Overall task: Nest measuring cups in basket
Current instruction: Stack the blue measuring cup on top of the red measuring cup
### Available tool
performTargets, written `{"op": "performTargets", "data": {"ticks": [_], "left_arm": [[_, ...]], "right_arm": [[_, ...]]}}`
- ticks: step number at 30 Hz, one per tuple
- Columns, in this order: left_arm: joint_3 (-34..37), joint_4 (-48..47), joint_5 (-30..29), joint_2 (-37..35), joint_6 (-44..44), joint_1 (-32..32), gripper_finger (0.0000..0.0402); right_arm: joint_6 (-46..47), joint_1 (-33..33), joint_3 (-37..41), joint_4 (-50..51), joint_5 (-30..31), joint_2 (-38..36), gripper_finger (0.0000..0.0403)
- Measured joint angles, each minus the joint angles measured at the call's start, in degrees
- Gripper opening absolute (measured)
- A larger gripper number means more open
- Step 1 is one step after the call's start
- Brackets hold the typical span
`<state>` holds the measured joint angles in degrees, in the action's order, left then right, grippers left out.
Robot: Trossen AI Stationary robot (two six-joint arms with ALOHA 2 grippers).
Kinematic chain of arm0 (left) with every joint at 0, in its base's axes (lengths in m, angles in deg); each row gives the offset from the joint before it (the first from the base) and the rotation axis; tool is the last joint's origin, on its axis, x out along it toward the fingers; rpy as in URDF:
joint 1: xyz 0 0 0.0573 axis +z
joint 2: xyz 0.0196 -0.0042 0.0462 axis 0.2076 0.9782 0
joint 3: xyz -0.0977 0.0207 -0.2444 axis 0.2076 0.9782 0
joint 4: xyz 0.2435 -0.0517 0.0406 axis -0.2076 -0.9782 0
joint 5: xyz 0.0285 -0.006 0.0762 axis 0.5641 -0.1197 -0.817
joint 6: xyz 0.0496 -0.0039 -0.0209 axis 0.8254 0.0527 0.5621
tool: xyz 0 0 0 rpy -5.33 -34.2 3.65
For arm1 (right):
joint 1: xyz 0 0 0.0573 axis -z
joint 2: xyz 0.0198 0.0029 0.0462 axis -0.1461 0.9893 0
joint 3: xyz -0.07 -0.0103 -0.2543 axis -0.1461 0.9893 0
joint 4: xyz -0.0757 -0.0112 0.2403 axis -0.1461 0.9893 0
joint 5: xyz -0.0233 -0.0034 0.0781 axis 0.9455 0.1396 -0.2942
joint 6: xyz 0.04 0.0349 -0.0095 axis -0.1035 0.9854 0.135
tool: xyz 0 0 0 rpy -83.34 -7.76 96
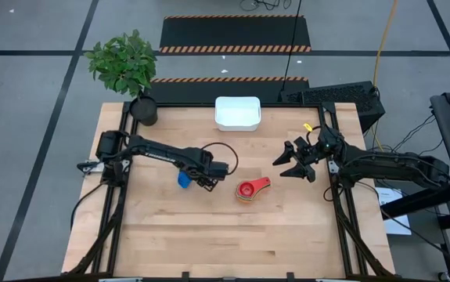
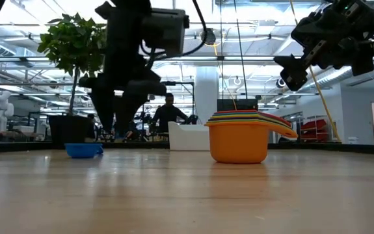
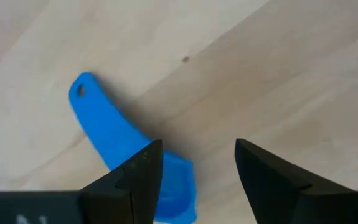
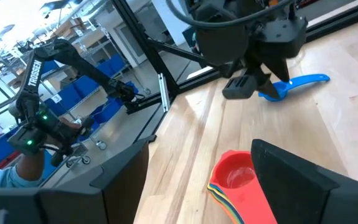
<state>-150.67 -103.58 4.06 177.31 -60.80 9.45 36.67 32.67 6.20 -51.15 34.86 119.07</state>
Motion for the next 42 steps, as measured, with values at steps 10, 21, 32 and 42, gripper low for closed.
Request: {"op": "performTargets", "data": {"ticks": [10, 21, 32, 42], "left_arm": [[4.6, -0.3, 3.9, 0.0, -9.0, -1.6, 0.0202], [10.6, 6.5, 3.7, -0.4, -10.4, -4.3, 0.0202], [8.5, 8.0, 3.1, 0.1, -0.5, -8.7, 0.0016], [-7.4, 10.5, -7.9, 0.1, 14.6, -15.8, 0.0012]], "right_arm": [[-2.9, 0.0, 0.0, 3.5, 0.2, 0.0, 0.0274], [-0.1, 0.0, 0.0, 0.8, 0.3, 0.0, 0.0274], [-1.4, 0.0, 0.0, -1.3, 0.5, 0.0, 0.0274], [-19.6, -0.8, 0.0, -1.3, 4.1, 0.0, 0.0274]]}}
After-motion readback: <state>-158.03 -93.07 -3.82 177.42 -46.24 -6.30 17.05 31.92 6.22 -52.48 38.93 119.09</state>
